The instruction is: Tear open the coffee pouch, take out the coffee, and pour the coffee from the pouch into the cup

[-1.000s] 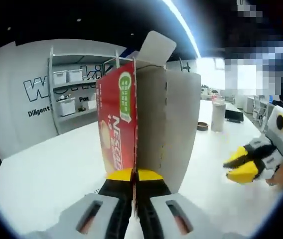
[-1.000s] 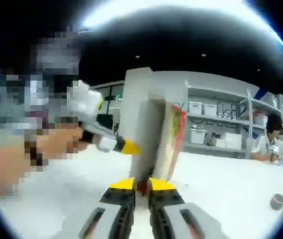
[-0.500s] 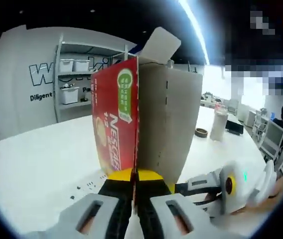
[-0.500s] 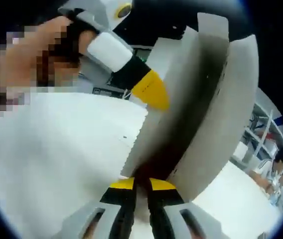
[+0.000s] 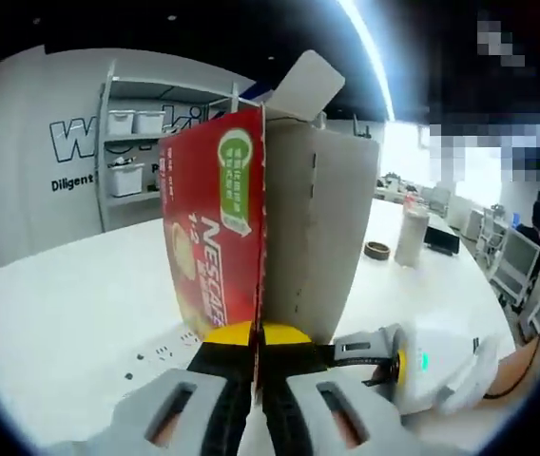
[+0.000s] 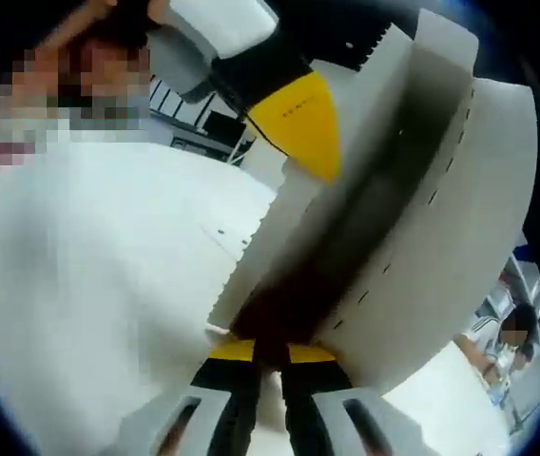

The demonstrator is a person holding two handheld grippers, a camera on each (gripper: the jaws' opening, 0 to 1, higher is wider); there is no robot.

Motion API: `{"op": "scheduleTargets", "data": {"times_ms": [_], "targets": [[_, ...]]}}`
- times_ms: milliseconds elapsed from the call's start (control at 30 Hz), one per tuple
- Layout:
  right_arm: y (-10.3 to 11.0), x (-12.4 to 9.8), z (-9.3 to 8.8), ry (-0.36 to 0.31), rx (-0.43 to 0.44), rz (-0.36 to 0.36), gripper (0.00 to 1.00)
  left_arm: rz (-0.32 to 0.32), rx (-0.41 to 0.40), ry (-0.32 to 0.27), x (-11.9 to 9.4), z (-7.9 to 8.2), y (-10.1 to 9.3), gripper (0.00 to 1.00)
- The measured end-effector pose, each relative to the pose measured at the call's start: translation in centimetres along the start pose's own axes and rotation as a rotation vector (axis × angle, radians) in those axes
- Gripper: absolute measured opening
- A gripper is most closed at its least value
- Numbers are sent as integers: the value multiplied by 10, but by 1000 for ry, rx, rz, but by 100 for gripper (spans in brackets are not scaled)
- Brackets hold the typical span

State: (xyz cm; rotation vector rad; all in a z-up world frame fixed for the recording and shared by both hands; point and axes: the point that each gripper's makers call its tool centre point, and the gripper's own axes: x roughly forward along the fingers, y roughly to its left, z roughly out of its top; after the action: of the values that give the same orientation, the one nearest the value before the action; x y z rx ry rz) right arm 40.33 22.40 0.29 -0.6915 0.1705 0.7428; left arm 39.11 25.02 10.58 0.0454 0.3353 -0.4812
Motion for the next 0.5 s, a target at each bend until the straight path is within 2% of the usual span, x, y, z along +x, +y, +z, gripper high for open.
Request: {"op": "scheduleTargets", "data": {"times_ms": [100,233,500], "targets": [[-2,0,0,2,1,-5,6,-2,12,3,1,0,-2,3],[-4,-5,-1,-3,53,-5,2,-2,16,2,1,1,-2,3],[0,-32,8,-46,109,14,2,-1,14,-2,0,1,0,3]]}}
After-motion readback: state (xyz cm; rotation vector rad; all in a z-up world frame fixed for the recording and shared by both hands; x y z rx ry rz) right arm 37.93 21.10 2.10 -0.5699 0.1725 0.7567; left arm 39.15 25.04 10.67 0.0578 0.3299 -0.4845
